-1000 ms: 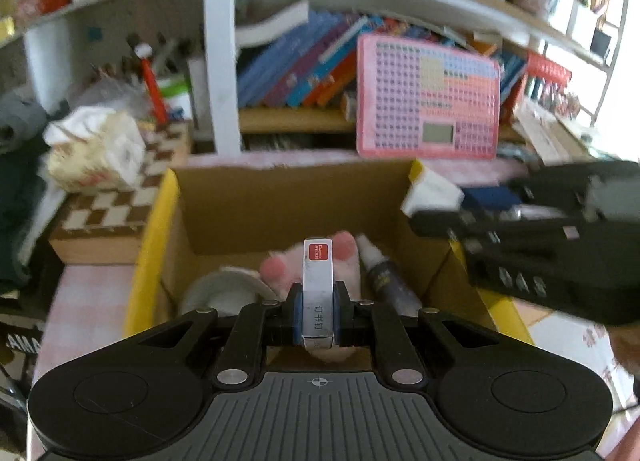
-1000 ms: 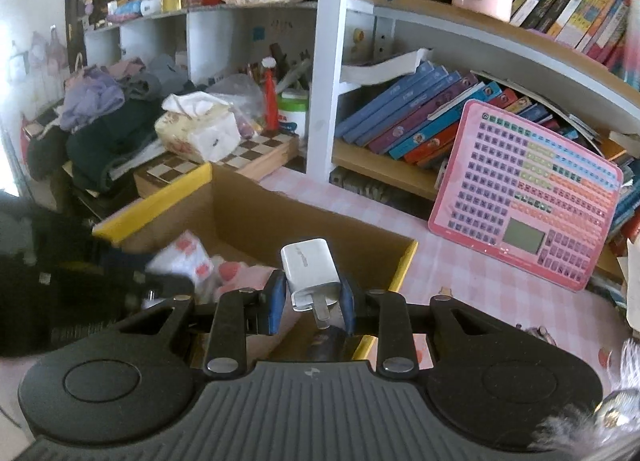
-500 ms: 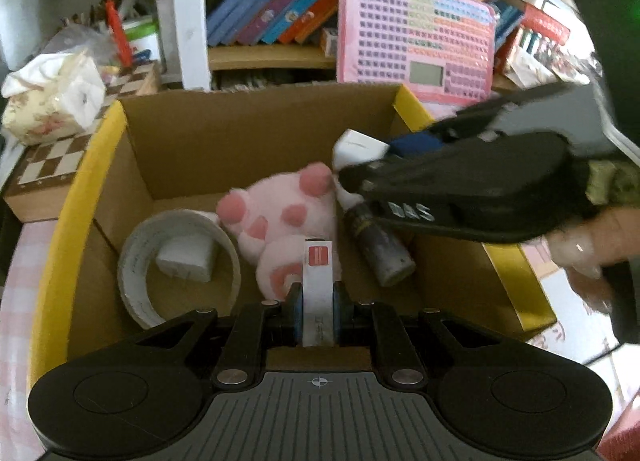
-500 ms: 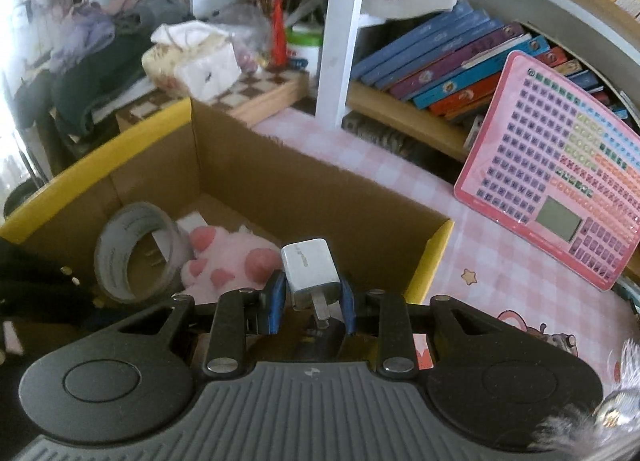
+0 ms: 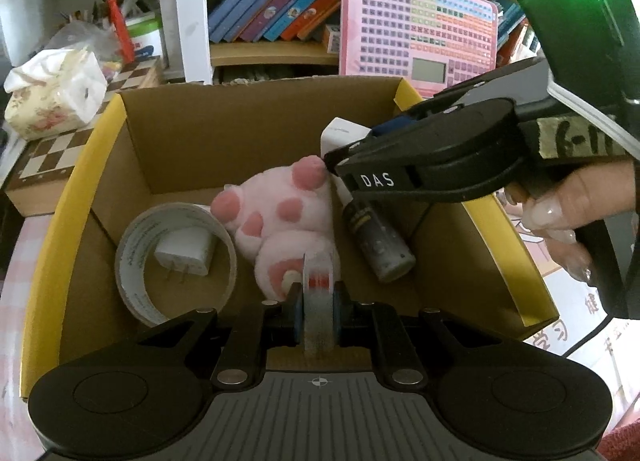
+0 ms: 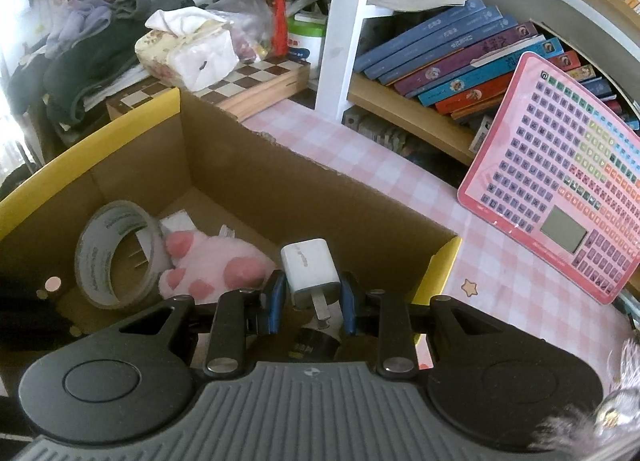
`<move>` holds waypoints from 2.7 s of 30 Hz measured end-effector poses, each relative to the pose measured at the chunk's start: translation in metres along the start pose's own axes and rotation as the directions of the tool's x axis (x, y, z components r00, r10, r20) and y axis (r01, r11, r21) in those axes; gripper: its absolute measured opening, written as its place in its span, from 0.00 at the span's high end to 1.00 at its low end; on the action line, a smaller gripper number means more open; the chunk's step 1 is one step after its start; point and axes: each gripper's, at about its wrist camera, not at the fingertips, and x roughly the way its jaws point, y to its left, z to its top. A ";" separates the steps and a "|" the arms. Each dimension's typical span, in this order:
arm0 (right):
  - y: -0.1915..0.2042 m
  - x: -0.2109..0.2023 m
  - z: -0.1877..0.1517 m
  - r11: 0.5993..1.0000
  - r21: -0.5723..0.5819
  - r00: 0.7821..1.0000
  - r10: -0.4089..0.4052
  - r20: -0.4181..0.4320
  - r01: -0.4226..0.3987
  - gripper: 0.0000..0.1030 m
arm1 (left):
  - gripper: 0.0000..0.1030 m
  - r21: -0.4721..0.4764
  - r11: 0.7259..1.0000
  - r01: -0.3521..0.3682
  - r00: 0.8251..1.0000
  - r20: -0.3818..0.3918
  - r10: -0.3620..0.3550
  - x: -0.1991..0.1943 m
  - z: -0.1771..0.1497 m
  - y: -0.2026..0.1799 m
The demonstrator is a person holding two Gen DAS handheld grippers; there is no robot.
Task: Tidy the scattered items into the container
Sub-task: 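Lower both items into the yellow box and open both tools, then withdraw both open tools up and away from the yellow box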
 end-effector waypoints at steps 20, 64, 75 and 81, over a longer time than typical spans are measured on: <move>-0.013 -0.017 0.013 0.998 0.050 0.994 0.043 0.104 -0.048 0.60 | 0.44 -0.029 0.993 -0.110 0.984 0.138 0.113 -0.032 0.004 -0.010; 0.066 -0.256 -0.205 0.927 0.335 0.939 -0.254 0.231 0.168 0.49 | 0.19 -0.049 0.987 -0.151 0.934 0.320 0.159 -0.187 -0.155 -0.057; 0.101 -0.257 -0.249 0.939 0.281 0.959 -0.244 0.143 0.197 0.42 | 0.17 -0.040 0.993 -0.108 0.952 0.282 0.115 -0.182 -0.177 -0.074; 0.103 -0.260 -0.259 0.932 0.301 0.962 -0.246 0.118 0.202 0.40 | 0.16 -0.061 0.992 -0.107 0.967 0.227 0.118 -0.176 -0.188 -0.074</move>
